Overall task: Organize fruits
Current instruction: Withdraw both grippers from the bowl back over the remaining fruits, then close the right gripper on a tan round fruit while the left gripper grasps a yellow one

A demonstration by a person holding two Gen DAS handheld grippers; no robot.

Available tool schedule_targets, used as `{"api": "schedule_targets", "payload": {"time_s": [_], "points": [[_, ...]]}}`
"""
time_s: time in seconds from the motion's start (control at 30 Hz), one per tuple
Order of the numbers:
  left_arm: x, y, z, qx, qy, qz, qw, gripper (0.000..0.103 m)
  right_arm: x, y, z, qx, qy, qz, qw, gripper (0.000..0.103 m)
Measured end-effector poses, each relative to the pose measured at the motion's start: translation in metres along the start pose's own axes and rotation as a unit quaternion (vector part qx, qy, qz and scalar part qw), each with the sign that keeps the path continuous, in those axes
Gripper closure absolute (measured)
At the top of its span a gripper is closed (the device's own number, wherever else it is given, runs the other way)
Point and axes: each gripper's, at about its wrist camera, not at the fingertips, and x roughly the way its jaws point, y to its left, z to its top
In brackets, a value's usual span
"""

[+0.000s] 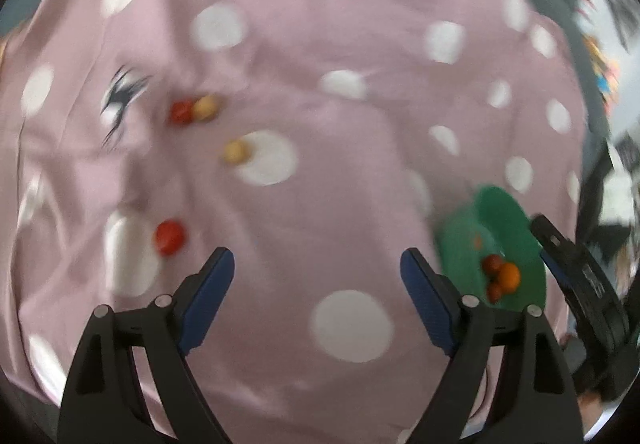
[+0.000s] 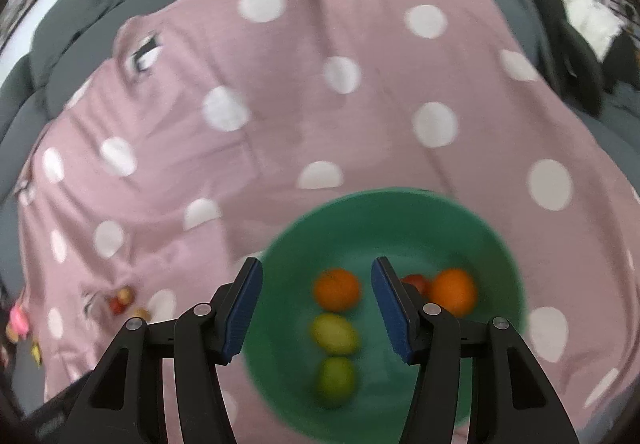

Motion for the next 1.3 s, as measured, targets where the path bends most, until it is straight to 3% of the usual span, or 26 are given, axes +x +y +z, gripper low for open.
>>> {"api": "schedule_targets", "payload": {"time_s": [0.2,0.27,0.4,0.57,0.7,0.73,0.8,0.97,1.17,1.3], "points": [[0.002,0.051,0.006,-0.055,0.007,0.051,0.9972,0.035,0.006,0.044,-0.01,-0.058,0.013,0.042,0.997,0.046],[0.007,0.065,0.007,-0.073,0.019,0.066,0.9949,0.047,0.008,0.053,-0.013,-0.067,0.02,0.057,0.996,0.046],[0.012,0.08,0.01,-0.091,0.024,0.081,0.9923,0.05,0.016,0.075,-0.023,-0.082,0.046,0.105,0.99,0.046],[0.006,0.084,0.013,-0.103,0.011,0.057,0.993,0.05,0.026,0.095,-0.033,-0.095,0.073,0.14,0.983,0.046],[0.005,0.084,0.02,-0.099,-0.002,0.065,0.993,0.052,0.044,0.113,-0.04,-0.096,0.113,0.193,0.97,0.046],[0.005,0.085,0.023,-0.096,-0.001,0.066,0.9932,0.055,0.048,0.119,-0.041,-0.097,0.121,0.201,0.967,0.051],[0.007,0.086,0.032,-0.093,0.0,0.065,0.9935,0.058,0.062,0.133,-0.044,-0.104,0.144,0.207,0.962,0.057],[0.007,0.099,0.068,-0.104,-0.014,0.043,0.9936,0.064,0.109,0.174,-0.05,-0.131,0.207,0.201,0.949,0.057],[0.022,0.103,0.103,-0.089,-0.011,0.032,0.9955,0.064,0.151,0.208,-0.053,-0.157,0.234,0.176,0.943,0.061],[0.042,0.103,0.115,-0.089,-0.001,-0.001,0.9961,0.064,0.159,0.22,-0.059,-0.172,0.24,0.179,0.939,0.064]]}}
